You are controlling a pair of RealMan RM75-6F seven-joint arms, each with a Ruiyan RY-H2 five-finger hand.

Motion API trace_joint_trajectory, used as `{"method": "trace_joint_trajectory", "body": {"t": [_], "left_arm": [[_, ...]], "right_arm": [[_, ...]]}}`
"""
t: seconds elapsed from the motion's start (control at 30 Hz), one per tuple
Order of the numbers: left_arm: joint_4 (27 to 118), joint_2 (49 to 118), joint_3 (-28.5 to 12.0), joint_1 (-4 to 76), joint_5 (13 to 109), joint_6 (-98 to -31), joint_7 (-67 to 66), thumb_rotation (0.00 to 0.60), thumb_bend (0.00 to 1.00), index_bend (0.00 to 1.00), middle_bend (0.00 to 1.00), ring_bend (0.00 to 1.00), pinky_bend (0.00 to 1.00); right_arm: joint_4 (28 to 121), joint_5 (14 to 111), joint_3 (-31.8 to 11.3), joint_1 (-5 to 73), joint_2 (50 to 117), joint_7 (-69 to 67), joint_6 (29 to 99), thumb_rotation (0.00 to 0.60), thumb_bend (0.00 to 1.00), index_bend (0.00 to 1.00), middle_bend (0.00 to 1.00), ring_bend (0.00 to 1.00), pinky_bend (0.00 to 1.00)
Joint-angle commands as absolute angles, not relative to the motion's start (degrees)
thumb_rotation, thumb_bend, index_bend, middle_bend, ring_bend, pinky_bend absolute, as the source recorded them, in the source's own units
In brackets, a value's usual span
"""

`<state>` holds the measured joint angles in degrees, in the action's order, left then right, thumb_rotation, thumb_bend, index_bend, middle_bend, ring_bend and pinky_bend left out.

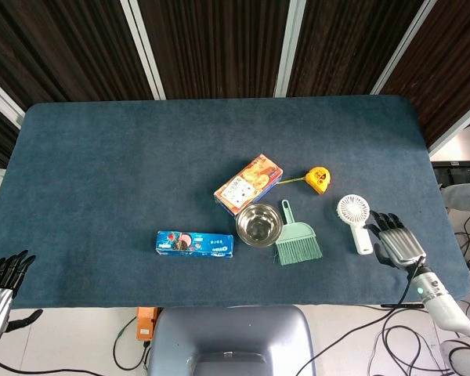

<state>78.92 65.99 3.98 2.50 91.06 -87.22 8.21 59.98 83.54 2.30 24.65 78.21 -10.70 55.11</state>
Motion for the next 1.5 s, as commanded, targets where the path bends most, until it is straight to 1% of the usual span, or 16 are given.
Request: {"method": "trace_joint_trajectory", "body": {"t": [0.03,0.3,1.0,1.3,1.43,1.5], "left_arm": [[78.84,65.98,3.93,2.50,91.14,-87.17,8.34,0.600,0.08,0.00,0.01,0.00,0.04],[78.54,65.91,3.78,2.64,91.32,-86.69,9.01,0.600,0.08,0.00,0.00,0.00,0.04],[77.92,65.89,3.55,2.56,91.50,-86.42,10.15,0.600,0.08,0.00,0.00,0.00,0.04],[77.64,65.92,3.43,2.56,91.39,-86.15,10.47,0.600,0.08,0.00,0.00,0.00,0.04],[77.79,65.82,3.35,2.59,91.49,-86.23,10.51,0.600,0.08,0.00,0.00,0.00,0.04],[77.97,65.77,3.26,2.60,91.56,-86.38,10.47,0.600,0.08,0.00,0.00,0.00,0.04]], "right_arm": [[59.81,83.36,2.16,24.64,78.37,-10.59,54.80,0.600,0.63,0.25,0.00,0.00,0.00],[59.30,82.86,1.86,24.76,78.90,-10.21,53.53,0.600,0.63,0.25,0.00,0.00,0.00],[58.90,83.44,1.52,25.03,79.33,-10.33,53.20,0.600,0.63,0.25,0.00,0.00,0.00],[58.50,83.33,2.12,25.00,79.88,-9.76,51.66,0.600,0.63,0.25,0.00,0.00,0.00],[59.42,83.85,1.69,24.67,79.28,-10.20,53.64,0.600,0.63,0.25,0.00,0.00,0.00],[61.03,84.72,0.95,24.17,78.17,-11.09,57.05,0.600,0.63,0.24,0.00,0.00,0.00]]}}
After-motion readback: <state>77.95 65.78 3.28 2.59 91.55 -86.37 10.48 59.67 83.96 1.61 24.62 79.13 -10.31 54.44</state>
